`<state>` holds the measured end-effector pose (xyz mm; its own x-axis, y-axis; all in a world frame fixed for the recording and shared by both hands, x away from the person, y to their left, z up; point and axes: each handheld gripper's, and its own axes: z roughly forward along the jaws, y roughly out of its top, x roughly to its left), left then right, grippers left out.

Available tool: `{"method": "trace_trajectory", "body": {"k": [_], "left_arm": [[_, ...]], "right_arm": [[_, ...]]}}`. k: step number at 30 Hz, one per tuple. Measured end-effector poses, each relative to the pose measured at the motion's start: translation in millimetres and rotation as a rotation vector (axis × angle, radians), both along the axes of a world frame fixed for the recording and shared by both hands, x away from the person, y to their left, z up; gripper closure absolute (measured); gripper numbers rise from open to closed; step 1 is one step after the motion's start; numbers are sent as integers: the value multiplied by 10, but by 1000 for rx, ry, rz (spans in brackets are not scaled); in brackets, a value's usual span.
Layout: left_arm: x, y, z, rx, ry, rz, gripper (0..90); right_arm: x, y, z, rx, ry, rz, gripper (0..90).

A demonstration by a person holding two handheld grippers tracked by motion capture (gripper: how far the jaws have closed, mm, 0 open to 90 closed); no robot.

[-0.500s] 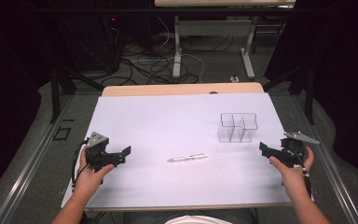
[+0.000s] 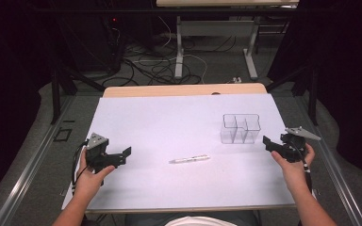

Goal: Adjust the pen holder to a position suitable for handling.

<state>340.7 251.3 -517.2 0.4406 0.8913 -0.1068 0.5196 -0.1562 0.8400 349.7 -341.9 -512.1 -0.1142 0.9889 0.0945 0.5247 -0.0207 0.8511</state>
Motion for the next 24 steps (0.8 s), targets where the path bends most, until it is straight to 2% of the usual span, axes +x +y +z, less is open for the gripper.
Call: {"method": "trace_trajectory", "body": {"k": [5,8,9,12,15,17,22,24], "left_arm": [[-33,74,4,-11,4,25,3],[-41,97,3,-19,8,32,3],[-40,102,0,-13,7,29,3],[-42,98,-3,-3,7,25,4],[-43,90,-6,-3,7,26,4],[-45,92,-5,-3,8,26,4],[-54,97,-7,-3,13,28,5],[-57,101,-9,-5,14,31,5]], "right_arm": [[88,2,-1,-34,17,-5,496],[139,-33,40,-55,4,-10,621],[155,-35,54,-46,11,-14,668],[237,-56,47,-60,10,0,751],[328,-59,22,-66,26,8,797],[382,-41,14,-53,35,3,824],[506,-1,-17,-63,30,37,899],[557,10,-35,-64,25,51,900]]}}
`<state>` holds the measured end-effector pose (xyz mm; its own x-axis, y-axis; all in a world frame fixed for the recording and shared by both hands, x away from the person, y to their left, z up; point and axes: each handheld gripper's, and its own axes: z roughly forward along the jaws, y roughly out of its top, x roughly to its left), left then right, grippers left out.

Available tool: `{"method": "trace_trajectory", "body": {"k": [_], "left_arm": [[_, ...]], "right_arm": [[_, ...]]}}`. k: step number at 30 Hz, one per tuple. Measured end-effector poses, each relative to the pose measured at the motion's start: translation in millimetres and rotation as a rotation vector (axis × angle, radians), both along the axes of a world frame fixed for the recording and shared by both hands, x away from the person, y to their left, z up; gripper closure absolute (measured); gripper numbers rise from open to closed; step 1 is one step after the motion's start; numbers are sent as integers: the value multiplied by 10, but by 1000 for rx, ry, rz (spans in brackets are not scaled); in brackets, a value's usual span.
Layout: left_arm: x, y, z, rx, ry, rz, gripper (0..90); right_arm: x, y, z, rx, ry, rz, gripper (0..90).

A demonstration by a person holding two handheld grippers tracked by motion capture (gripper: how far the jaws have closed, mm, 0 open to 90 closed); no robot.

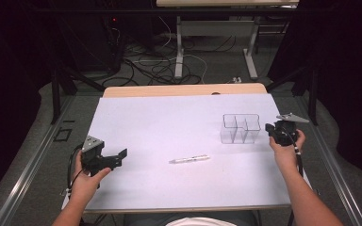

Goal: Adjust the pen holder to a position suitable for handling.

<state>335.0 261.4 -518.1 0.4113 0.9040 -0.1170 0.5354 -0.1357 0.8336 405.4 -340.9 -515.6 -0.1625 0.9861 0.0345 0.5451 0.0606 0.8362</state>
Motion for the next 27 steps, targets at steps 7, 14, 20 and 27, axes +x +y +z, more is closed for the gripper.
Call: {"method": "trace_trajectory", "body": {"k": [7,14,20,27], "left_arm": [[5,17,-14,0,4,0,5],[1,30,-16,0,9,6,6],[-11,25,-16,-9,7,14,6],[-9,24,-19,-6,10,15,6]], "right_arm": [[178,-3,-46,45,-8,47,900],[217,15,-87,52,-2,80,900],[215,72,-105,43,4,96,900],[206,91,-114,73,11,84,900]]}}
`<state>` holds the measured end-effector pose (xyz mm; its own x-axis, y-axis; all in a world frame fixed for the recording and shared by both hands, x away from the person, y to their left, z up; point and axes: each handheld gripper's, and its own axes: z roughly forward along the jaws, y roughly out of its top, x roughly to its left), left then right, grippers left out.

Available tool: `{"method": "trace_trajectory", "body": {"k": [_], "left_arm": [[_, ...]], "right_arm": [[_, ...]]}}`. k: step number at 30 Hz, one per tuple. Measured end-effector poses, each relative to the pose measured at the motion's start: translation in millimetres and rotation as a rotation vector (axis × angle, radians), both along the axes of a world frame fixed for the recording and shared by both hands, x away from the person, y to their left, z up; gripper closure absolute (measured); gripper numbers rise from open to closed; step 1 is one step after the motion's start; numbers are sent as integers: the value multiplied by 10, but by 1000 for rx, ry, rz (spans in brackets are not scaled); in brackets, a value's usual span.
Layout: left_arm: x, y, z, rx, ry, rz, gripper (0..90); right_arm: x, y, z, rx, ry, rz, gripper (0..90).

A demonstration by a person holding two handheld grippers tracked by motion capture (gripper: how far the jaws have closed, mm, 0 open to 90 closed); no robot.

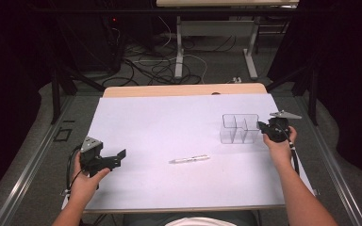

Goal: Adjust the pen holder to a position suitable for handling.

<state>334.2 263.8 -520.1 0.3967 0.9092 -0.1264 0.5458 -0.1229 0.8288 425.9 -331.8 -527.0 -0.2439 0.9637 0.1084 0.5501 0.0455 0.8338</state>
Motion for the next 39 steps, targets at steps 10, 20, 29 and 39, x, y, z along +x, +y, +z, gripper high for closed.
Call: {"method": "trace_trajectory", "body": {"k": [10,20,29,39], "left_arm": [[3,0,-2,1,1,-2,7],[2,3,5,9,0,-6,7],[4,11,4,2,0,-4,7],[4,12,2,0,3,-4,7]], "right_arm": [[-2,152,6,-9,-11,31,900],[5,347,34,-25,-10,63,900],[41,536,40,-14,4,93,900],[73,782,16,16,6,114,900]]}}
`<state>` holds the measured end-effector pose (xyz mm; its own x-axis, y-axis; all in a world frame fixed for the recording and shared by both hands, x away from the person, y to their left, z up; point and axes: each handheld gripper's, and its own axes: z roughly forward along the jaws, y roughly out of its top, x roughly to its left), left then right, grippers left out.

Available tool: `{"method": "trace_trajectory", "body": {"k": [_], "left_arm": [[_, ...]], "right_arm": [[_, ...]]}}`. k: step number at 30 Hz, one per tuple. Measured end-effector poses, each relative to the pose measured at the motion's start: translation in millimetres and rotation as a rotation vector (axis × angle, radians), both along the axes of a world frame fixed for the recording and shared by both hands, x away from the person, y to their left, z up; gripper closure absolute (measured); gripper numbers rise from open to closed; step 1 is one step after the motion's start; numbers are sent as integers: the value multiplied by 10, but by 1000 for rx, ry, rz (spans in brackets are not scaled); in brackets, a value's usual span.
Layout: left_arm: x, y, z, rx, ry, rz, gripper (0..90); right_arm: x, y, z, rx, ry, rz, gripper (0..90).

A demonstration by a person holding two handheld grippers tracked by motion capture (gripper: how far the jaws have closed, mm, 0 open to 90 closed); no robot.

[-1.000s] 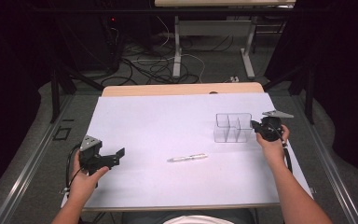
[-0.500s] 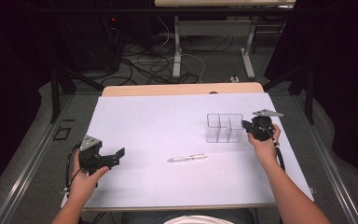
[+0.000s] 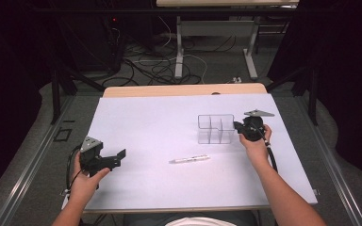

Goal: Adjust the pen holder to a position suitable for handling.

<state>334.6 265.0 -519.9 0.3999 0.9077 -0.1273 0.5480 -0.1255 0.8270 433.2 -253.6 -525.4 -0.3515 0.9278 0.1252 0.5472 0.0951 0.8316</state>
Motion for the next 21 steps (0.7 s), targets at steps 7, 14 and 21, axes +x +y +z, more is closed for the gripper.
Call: {"method": "trace_trajectory", "body": {"k": [7,14,21], "left_arm": [[3,5,-5,0,3,1,7],[4,6,-7,2,2,1,7],[4,9,-6,1,1,0,7]], "right_arm": [[4,196,-16,23,14,13,900],[19,402,-36,31,20,46,900],[37,619,-21,29,24,79,900]]}}
